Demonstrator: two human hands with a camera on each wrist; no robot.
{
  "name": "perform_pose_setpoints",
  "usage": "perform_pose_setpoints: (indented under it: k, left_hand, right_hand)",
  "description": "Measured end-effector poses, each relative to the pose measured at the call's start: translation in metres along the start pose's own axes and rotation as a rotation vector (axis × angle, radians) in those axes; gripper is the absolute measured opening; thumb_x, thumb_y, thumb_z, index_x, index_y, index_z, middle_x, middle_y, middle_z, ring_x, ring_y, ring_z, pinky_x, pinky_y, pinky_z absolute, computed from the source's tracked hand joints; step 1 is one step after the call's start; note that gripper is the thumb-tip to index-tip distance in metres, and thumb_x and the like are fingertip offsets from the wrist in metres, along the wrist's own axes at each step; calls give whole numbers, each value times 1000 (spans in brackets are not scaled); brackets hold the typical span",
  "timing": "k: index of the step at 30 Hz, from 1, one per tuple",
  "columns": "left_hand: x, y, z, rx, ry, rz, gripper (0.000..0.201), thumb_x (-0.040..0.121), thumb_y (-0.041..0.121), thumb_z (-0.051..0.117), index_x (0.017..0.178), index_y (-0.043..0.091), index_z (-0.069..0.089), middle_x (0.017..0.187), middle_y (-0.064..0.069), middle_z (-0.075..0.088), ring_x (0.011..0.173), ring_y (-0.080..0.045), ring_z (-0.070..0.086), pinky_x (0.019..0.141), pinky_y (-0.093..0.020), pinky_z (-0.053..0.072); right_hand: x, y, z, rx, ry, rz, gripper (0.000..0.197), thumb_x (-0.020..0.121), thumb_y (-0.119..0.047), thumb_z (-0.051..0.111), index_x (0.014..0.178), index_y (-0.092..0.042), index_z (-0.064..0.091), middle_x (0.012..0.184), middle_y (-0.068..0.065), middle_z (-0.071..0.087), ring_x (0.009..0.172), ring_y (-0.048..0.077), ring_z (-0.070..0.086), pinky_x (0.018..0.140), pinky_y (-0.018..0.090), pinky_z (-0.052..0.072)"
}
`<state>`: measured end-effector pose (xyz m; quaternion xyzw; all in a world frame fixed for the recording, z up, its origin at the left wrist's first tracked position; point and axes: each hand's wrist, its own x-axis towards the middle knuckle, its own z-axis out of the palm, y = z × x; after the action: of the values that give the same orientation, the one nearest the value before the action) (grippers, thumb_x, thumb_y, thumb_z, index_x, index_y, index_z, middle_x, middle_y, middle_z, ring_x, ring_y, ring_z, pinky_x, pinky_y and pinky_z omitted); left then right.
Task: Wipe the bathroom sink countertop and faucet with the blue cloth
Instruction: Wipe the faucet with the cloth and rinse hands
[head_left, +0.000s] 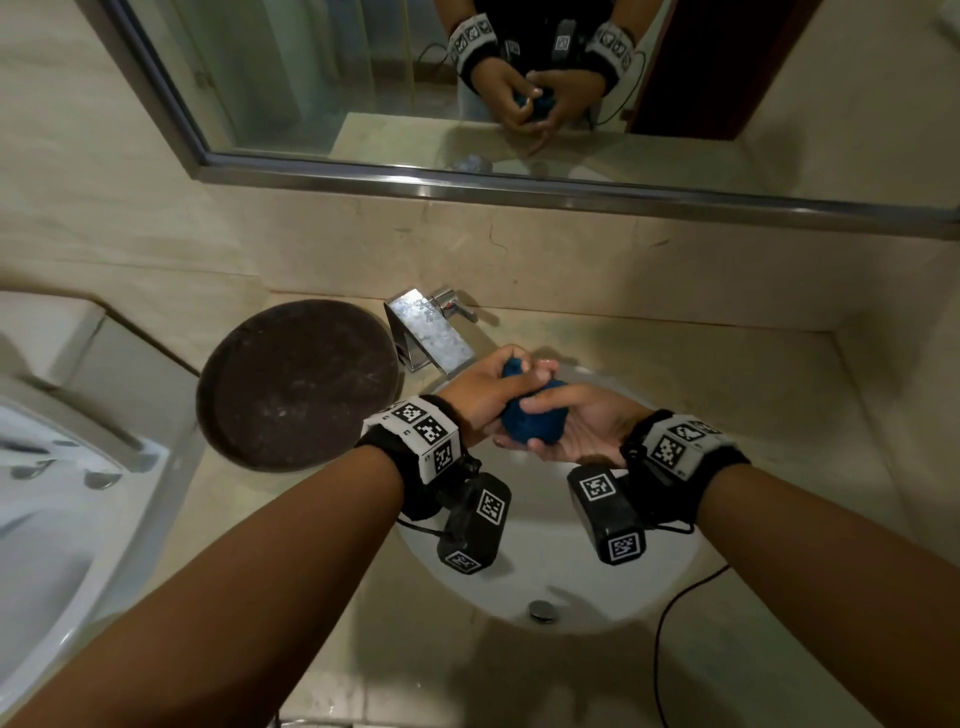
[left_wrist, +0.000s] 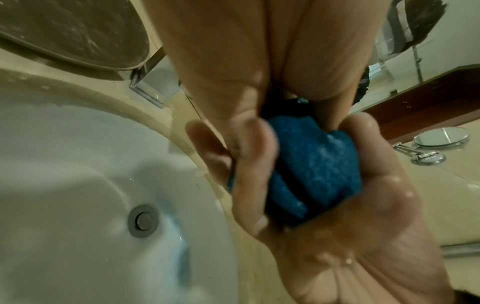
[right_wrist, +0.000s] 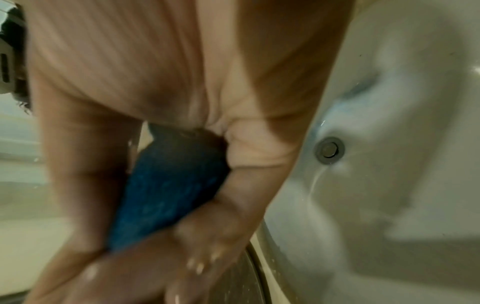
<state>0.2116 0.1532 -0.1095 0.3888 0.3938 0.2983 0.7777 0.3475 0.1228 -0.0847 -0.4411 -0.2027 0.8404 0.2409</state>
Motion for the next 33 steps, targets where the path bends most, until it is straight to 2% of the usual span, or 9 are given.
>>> perform_pose_setpoints:
  k: [3,5,11,15,18,21,23,26,33]
  left_hand:
    - [0,2,-4,49,-16,-1,33,88,-16,41,77,15,35,109,-5,57,63,-6,64,42,-17,49]
    - [-1,4,-4,79,-22,15,34,90,-16,38,79,16,34,107,-5,56,49,-3,60,32,-14,38]
    - [4,-1,-3,200,63,54,11,98,12,43,89,17,48,84,-8,51,77,-17,53,69,-25,45]
    - [8,-1,-1,332,111,16,22,97,32,47,81,18,50,74,-7,52,68,-21,51,66,-34,44]
    - [7,1,0,428,125,-15,32,91,48,46,77,20,53,79,-9,56,80,-24,55,82,-41,46]
    - [8,0,0,493,168,-46,34,99,37,39,79,12,52,86,-17,55,84,-25,54,86,-40,45]
    - [10,-1,0,538,193,-36,30,99,28,38,80,8,49,82,-18,51,80,-24,50,78,-38,42]
    - [11,-3,1,641,197,-51,24,99,22,35,85,8,48,78,-16,48,76,-21,45,73,-34,37]
    - [13,-9,4,596,185,-86,26,99,27,37,81,12,48,83,-13,52,86,-22,49,95,-46,41]
  right_hand:
    - [11,-3,1,-104,27,11,23,90,6,38,97,-11,52,82,8,60,66,14,58,40,11,38]
    - [16,-4,1,-200,24,29,23,90,6,36,98,-10,49,80,7,59,64,12,51,38,11,31]
    - [20,-2,0,-509,23,41,4,93,-8,51,93,-12,53,76,5,52,58,6,43,38,11,28]
    - [25,5,6,-891,147,-14,15,93,-15,51,79,-10,48,68,5,45,54,10,38,41,17,30]
    - [25,11,11,-1061,209,-75,23,95,-13,45,72,-17,43,64,1,43,51,9,37,39,15,32]
    - [28,17,14,-1241,281,-188,11,97,-11,42,98,-19,48,79,-3,51,65,8,48,48,4,36]
    - [36,24,9,-1387,336,-201,26,96,-14,42,120,-5,48,103,7,59,88,21,57,66,11,42]
    - [46,35,1,-1516,407,-166,26,95,-15,41,113,1,51,105,21,61,91,34,59,81,41,50]
    - [44,36,0,-1633,370,-183,30,97,-10,37,117,3,54,116,21,59,103,34,55,82,29,39]
